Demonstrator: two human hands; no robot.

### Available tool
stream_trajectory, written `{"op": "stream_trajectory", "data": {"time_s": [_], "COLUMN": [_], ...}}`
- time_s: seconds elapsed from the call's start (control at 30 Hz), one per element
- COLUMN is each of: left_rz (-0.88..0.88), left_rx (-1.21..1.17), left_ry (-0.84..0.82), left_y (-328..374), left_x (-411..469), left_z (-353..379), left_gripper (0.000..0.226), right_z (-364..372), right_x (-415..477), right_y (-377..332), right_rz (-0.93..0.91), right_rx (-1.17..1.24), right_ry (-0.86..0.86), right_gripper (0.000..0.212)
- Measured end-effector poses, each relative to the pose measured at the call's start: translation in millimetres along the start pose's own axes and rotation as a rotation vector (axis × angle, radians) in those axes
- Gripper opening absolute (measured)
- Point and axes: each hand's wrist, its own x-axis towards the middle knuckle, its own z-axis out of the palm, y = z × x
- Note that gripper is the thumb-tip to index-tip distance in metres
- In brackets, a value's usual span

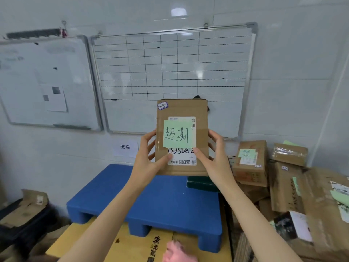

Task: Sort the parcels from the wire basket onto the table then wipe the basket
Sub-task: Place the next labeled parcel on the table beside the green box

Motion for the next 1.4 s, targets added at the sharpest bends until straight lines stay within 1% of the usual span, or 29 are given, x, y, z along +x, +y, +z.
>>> {"op": "stream_trajectory", "data": {"time_s": [0.17, 0.33, 0.47, 0.57, 0.8, 1.0, 1.13, 1.27, 1.4], "left_rz": [-0.011, -0.054, -0.067, -0.088, -0.146, -0.2, -0.226, -0.237, -0.227], "left_rx": [-0.008, -0.05, -0.056, -0.032, -0.035, 0.025, 0.07, 0.092, 0.161], "left_ry": [-0.037, -0.059, -0.068, -0.065, -0.05, -0.023, -0.016, -0.076, -0.146], "left_y": [-27, -52, -72, -87, -128, -163, -184, -205, -232], "left_x": [9, 12, 12, 12, 22, 41, 60, 82, 93], "left_z": [-49, -79, -97, -107, -118, -118, -115, -106, -95], "left_gripper": [0.07, 0.073, 0.082, 0.08, 0.076, 0.079, 0.078, 0.084, 0.094], "right_z": [54, 87, 109, 125, 150, 163, 169, 168, 168], "right_x": [1, 1, 3, 7, 17, 40, 59, 80, 94], "right_y": [7, 10, 18, 27, 62, 97, 122, 151, 181], "right_rz": [0.035, 0.104, 0.117, 0.134, 0.181, 0.23, 0.26, 0.292, 0.334], "right_rx": [-0.058, -0.121, -0.115, -0.149, -0.177, -0.175, -0.134, -0.105, -0.087], "right_ry": [0.049, -0.016, -0.032, -0.055, -0.12, -0.177, -0.208, -0.198, -0.197], "right_gripper": [0.066, 0.073, 0.072, 0.072, 0.075, 0.071, 0.074, 0.076, 0.075]}}
